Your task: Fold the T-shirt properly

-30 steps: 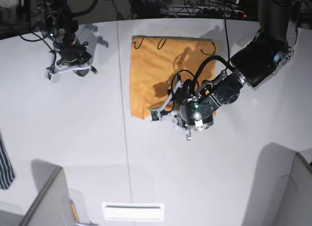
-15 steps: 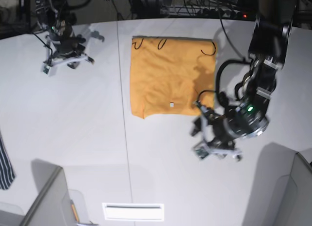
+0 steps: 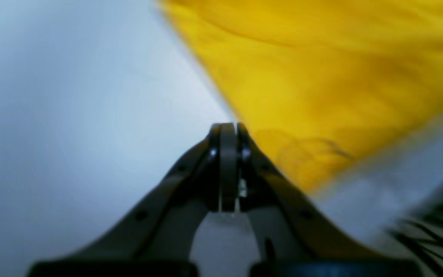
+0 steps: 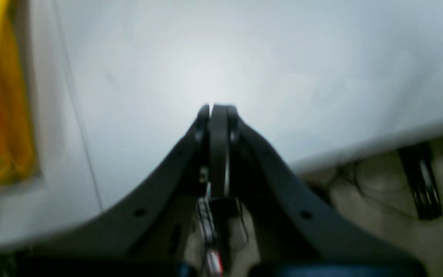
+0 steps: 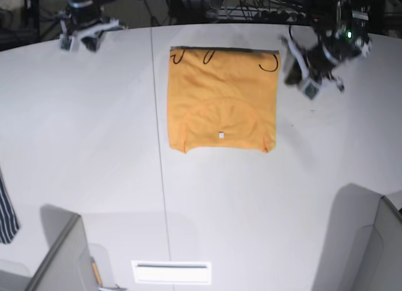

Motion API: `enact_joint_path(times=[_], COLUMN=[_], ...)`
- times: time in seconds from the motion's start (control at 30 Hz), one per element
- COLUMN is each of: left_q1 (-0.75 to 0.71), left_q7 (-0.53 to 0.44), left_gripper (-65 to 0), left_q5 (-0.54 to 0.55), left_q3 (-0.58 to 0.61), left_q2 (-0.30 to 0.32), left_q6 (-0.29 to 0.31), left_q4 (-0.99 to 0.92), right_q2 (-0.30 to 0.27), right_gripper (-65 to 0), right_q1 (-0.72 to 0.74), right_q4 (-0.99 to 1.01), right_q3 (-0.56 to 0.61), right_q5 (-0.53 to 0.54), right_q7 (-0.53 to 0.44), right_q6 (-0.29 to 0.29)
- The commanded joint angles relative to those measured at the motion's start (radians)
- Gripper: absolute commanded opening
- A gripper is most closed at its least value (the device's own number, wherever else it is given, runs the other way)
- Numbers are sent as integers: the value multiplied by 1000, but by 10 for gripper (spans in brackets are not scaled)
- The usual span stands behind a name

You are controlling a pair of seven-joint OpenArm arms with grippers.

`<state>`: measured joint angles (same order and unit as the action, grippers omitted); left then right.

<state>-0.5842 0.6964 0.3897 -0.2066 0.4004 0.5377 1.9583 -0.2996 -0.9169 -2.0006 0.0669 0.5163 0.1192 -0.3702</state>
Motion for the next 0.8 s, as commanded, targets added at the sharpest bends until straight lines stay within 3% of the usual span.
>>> enact_joint_path(times=[0.0, 0.13, 0.2, 0.37, 0.47, 0.6, 0.77], left_q1=[-52, -242, -317, -455, -504, -466, -288], left_q7=[-73, -208, -220, -220, -217, -217, -225], left_gripper=[-650, -650, -650, -650, -650, -650, -650], left_q5=[5, -5, -82, -332, -407, -394, -398], left_q3=[-12, -7, -1, 29, 59, 106, 128], left_q2=[13, 13, 9, -60, -93, -111, -116], left_q6=[-6, -6, -6, -6, -6, -6, -6], left_q4=[14, 14, 16, 6, -17, -145, -489], right_q2=[-6, -6, -6, -5, -8, -45, -79], right_gripper=[-650, -650, -650, -650, -650, -650, -650], right_q1=[-26, -112, -149, -182, -167, -86, 91], right_q4=[-16, -18, -18, -13, 1, 91, 317], right_q3=[0, 0, 1, 4, 83, 231, 420], right_q5=[-6, -6, -6, -6, -6, -8, 0], right_q7=[-29, 0, 38, 225, 363, 383, 383], right_q6=[4, 4, 4, 4, 6, 6, 6])
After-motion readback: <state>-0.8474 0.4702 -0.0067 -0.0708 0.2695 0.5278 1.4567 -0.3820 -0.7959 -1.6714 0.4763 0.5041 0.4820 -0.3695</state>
